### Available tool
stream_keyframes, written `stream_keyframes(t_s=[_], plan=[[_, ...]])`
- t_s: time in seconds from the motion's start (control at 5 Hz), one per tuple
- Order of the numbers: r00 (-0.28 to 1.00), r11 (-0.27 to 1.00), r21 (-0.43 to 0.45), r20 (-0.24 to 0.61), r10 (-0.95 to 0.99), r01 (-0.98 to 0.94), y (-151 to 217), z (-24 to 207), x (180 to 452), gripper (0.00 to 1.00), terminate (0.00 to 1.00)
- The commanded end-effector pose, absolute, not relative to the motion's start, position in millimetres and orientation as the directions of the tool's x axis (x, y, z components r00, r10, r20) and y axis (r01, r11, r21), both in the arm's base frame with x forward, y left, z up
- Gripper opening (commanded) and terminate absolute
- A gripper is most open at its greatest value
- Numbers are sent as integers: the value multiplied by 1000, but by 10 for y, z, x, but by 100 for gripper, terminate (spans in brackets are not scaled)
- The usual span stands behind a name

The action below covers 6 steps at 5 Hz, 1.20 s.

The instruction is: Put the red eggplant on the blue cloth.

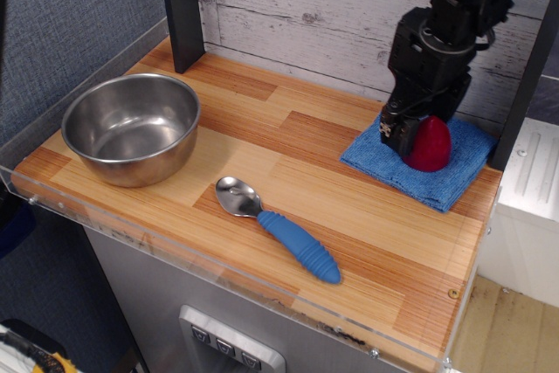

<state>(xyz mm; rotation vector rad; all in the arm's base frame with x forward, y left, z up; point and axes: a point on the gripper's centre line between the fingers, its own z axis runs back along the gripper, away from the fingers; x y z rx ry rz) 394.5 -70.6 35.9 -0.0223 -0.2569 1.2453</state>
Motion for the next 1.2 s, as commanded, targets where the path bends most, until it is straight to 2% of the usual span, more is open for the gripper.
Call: stream_keyframes(t_s=[0.0, 0.4, 0.6, 1.0], plan=[[253, 289, -242, 169, 952, -926, -608, 706, 3778, 100, 0], [208, 253, -354, 161, 965, -900, -468, 1216, 3548, 100, 0], [213, 262, -377, 167, 963, -888, -436, 1355, 3427, 100, 0], [213, 262, -377, 167, 963, -888, -436, 1355, 3427, 100, 0]])
